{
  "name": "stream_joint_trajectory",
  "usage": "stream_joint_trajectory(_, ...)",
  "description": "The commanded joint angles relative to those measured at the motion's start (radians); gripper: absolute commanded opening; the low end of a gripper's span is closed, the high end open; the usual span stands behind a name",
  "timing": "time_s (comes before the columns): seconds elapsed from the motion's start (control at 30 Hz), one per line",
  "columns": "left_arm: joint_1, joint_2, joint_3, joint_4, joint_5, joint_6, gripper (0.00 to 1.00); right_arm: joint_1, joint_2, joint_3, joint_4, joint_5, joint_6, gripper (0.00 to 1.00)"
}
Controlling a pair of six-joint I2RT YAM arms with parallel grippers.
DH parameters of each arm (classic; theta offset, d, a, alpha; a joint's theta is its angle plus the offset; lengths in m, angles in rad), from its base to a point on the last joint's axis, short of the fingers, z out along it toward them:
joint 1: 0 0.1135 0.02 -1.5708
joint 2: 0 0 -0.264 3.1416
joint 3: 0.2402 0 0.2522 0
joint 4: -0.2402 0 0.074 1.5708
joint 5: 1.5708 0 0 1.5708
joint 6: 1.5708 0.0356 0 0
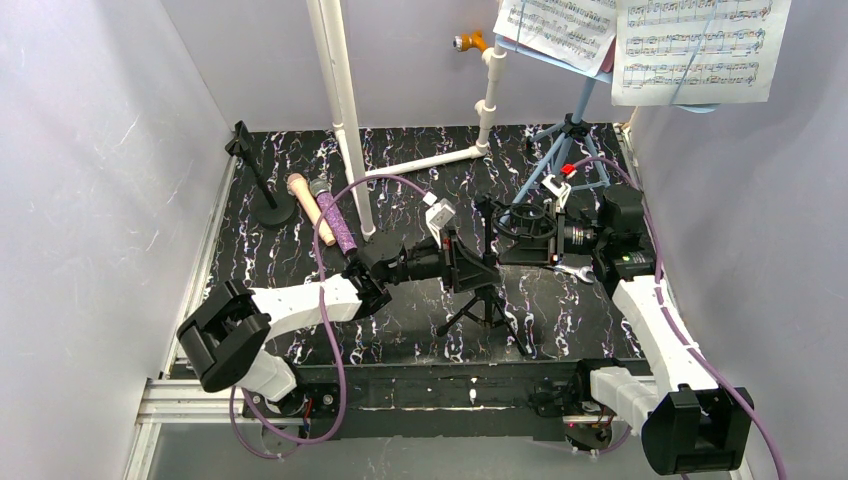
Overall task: Pack up the instrument practice props
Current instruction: Unscrew the knob on the microphone stand.
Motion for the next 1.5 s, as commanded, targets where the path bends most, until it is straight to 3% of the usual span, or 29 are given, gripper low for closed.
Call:
stream_joint_trajectory(0.0,-0.015,0.0,0.06,0.065,-0.025,0.014,0.0,0.011,-0.001,0.011,0.08,0.001,0.045,0.65)
stream_joint_trajectory(0.33,-0.02,-0.002,0.058,0.064,-0.053,0.031,0.0,0.014,-0.009,-0.007,0.11,-0.005,0.054,0.43)
stream_joint_trajectory(0.63,-0.019,-0.022,0.038,0.059,-0.079,0.038,0.0,0.014,-0.016,-0.016,0.125,-0.002,0.049,0.43)
stream_joint_trajectory(0.7,-0.019,-0.026,0.035,0.057,-0.084,0.04,0.0,0.014,-0.016,-0.016,0.125,-0.002,0.04,0.32)
stream_joint_trajectory(0.77,-0.019,-0.036,0.028,0.054,-0.105,0.026,0.0,0.015,-0.021,-0.008,0.126,-0.017,-0.014,0.01)
stream_joint_trajectory(0.8,-0.018,-0.038,0.027,0.053,-0.112,-0.003,0.0,0.016,-0.022,0.003,0.094,-0.022,-0.067,0.01)
stream_joint_trajectory(0.83,-0.019,-0.037,0.027,0.054,-0.121,-0.046,0.0,0.02,-0.029,0.024,0.012,-0.024,-0.19,0.01)
stream_joint_trajectory(0.87,-0.018,-0.035,0.026,0.061,-0.139,-0.14,0.0,0.025,-0.035,0.055,-0.115,-0.021,-0.417,0.01)
stream_joint_trajectory(0.9,-0.019,-0.018,0.019,0.107,-0.149,-0.3,0.0,0.029,-0.037,0.115,-0.312,-0.047,-0.769,0.01)
stream_joint_trajectory(0.93,-0.019,0.0,0.0,0.181,-0.173,-0.448,0.0,0.03,-0.034,0.177,-0.634,-0.09,-1.204,0.01)
stream_joint_trajectory(0.97,-0.018,0.015,-0.013,0.25,-0.192,-0.514,0.0,0.03,-0.021,0.23,-0.972,-0.122,-1.761,0.01)
stream_joint_trajectory(1.0,-0.019,0.026,-0.016,0.295,-0.204,-0.565,0.0,0.026,0.002,0.246,-1.144,-0.157,-2.136,0.01)
stream_joint_trajectory(1.03,-0.02,0.029,-0.008,0.306,-0.198,-0.559,0.0,0.018,0.026,0.259,-1.239,-0.175,-2.285,0.01)
stream_joint_trajectory(1.07,-0.021,0.029,-0.007,0.305,-0.192,-0.544,0.0,0.015,0.042,0.27,-1.289,-0.177,-2.326,0.01)
stream_joint_trajectory(1.17,-0.02,0.032,-0.011,0.304,-0.168,-0.497,0.0,0.011,0.071,0.28,-1.303,-0.177,-2.287,0.01)
stream_joint_trajectory(1.3,-0.021,0.017,-0.026,0.299,-0.138,-0.398,0.0,0.011,0.079,0.257,-1.249,-0.177,-2.105,0.45)
stream_joint_trajectory(1.4,-0.02,-0.019,-0.04,0.287,-0.134,-0.301,0.0,-0.001,0.045,0.213,-1.002,-0.176,-1.761,0.7)
stream_joint_trajectory(1.47,-0.02,-0.05,-0.046,0.259,-0.133,-0.232,0.0,-0.023,0.028,0.183,-0.873,-0.175,-1.542,0.78)
